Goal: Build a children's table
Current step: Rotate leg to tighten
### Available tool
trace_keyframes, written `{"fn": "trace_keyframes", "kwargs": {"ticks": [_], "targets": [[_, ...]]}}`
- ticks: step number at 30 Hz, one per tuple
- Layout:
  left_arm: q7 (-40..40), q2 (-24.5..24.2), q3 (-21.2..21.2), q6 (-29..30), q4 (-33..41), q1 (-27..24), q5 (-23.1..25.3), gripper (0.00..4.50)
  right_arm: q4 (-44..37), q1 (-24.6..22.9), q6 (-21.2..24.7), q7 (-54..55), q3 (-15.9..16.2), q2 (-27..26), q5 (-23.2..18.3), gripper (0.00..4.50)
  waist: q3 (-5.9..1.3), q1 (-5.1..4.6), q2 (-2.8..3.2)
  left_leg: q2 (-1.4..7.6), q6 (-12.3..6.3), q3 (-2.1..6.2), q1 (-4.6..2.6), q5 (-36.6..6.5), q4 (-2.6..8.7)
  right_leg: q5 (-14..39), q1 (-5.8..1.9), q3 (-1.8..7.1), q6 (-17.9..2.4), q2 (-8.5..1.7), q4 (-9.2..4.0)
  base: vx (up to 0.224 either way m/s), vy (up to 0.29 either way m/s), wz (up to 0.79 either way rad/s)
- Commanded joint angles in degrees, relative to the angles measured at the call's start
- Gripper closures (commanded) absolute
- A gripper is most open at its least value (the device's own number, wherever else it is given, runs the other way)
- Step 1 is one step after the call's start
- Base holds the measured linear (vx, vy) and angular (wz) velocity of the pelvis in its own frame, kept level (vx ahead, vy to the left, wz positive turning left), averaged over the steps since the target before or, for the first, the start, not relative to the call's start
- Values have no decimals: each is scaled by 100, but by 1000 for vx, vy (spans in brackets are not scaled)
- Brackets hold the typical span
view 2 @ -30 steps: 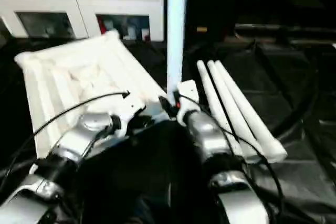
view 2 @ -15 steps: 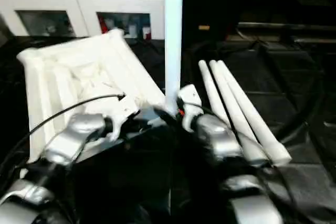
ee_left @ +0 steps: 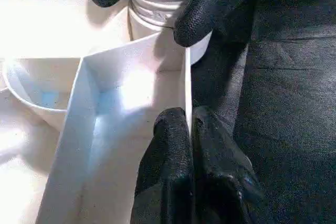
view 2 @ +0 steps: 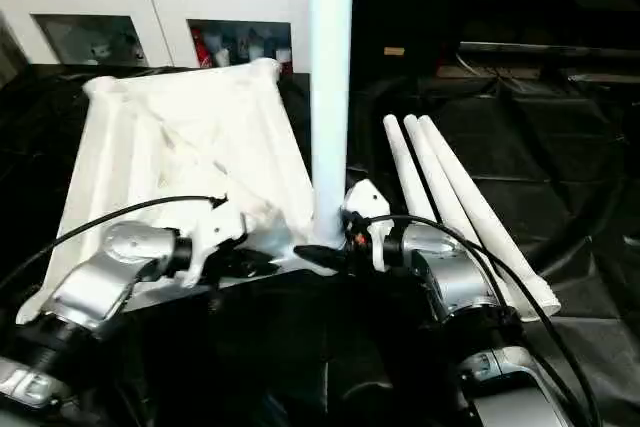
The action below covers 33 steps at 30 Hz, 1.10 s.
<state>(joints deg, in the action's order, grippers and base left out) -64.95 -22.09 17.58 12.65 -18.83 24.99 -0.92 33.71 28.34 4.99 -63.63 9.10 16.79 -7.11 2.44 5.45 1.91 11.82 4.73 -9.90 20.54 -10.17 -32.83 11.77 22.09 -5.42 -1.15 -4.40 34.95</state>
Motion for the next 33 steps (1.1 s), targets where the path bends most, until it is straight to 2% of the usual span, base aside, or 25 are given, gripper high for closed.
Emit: {"fn": "trace_keyframes", "kwargs": {"ticks": [1, 3, 7, 9, 10, 12, 14, 17, 19, 23, 24, 26, 27, 29, 33], "targets": [[-217, 49, 122, -51, 209, -6, -135, 450, -155, -77, 168, -110, 148, -42, -12, 165, -326, 7, -44, 171, -372, 28, -5, -1001, 340, 895, -274, 319, -1206, -400, -419, 0, 0, 0], [-193, 74, 104, -25, 211, -9, -168, 450, -222, -124, 264, -120, 188, -97, -54, 169, -334, 8, -42, 172, -403, 27, -3, -906, 333, 723, -273, 317, -1238, -392, -395, 0, 0, 0], [23, 239, 50, 48, 129, 42, -177, 450, -164, -180, 250, 148, 214, -260, -5, 171, -334, 11, -45, 168, -408, 24, -3, -896, 329, 704, -276, 316, -1259, -398, -396, 0, 0, 0], [323, 405, -12, 112, -5, 136, -128, 450, 136, -104, 162, 790, 92, -512, 133, 171, -307, -20, -43, 161, -318, 24, -7, -1018, 349, 973, -258, 324, -1218, -411, -431, 0, 0, 0], [519, 517, -62, 150, -104, 213, -108, 450, 365, -22, 94, 1211, 6, -651, 216, 171, -287, -44, -38, 149, -227, 27, -34, -1198, 369, 1361, -242, 317, -1153, -420, -479, 0, 0, 0], [822, 737, -145, 241, -272, 365, -108, 450, 814, 159, 56, 2068, -185, -934, 323, 173, -268, -77, -44, 129, -115, 36, -41, -1365, 384, 1824, -244, 317, -1021, -423, -523, 0, 0, 0], [1058, 883, -158, 258, -423, 499, -35, 450, 1071, 280, 59, 2584, -331, -1153, 306, 173, -267, -97, -39, 133, -77, 44, -58, -1477, 391, 2117, -225, 325, -877, -434, -567, 0, 0, 0], [1575, 1209, -173, 340, -754, 772, 127, 450, 1451, 504, 127, 3286, -542, -1590, 180, 173, -279, -109, -31, 131, -60, 40, -91, -1467, 388, 2075, -197, 334, -863, -422, -569, 0, 0, 0], [1717, 1296, -176, 352, -827, 830, 174, 450, 1544, 561, 135, 3438, -566, -1691, 189, 173, -285, -95, -30, 138, -61, 50, -69, -1452, 393, 1964, -221, 325, -873, -425, -558, 0, 0, 0], [2019, 1590, -174, 363, -985, 963, 244, 450, 1938, 773, -107, 3764, -518, -2025, 354, 173, -294, -88, -36, 137, -82, 46, -57, -1376, 389, 1770, -220, 324, -933, -430, -535, 0, 0, 0], [2005, 1614, -157, 346, -980, 961, 243, 450, 1966, 782, -150, 3718, -512, -2056, 360, 138, -289, -86, -46, 134, -101, 42, -47, -1381, 389, 1762, -227, 324, -927, -430, -539, 0, 0, 0], [1893, 1590, -114, 287, -894, 899, 229, 450, 1907, 762, -158, 3534, -536, -2052, 295, 103, -294, -72, -46, 137, -148, 41, -39, -1348, 388, 1697, -233, 332, -925, -430, -528, 0, 0, 0], [1872, 1583, -108, 279, -879, 888, 224, 450, 1896, 759, -156, 3510, -541, -2049, 284, 101, -291, -68, -51, 137, -174, 39, -35, -1335, 392, 1662, -234, 332, -928, -428, -526, 0, 0, 0], [1569, 1439, -51, 158, -735, 742, 178, 450, 1852, 763, -250, 3313, -495, -1904, 368, 68, -295, -67, -59, 146, -183, 42, -33, -1344, 396, 1652, -237, 330, -936, -433, -522, 0, 0, 0], [1203, 1229, -1, 67, -541, 570, 81, 450, 1622, 698, -301, 2764, -375, -1627, 360, 46, -301, -79, -53, 144, -231, 43, -16, -1277, 390, 1533, -252, 330, -962, -433, -507, 0, 0, 0]]}}
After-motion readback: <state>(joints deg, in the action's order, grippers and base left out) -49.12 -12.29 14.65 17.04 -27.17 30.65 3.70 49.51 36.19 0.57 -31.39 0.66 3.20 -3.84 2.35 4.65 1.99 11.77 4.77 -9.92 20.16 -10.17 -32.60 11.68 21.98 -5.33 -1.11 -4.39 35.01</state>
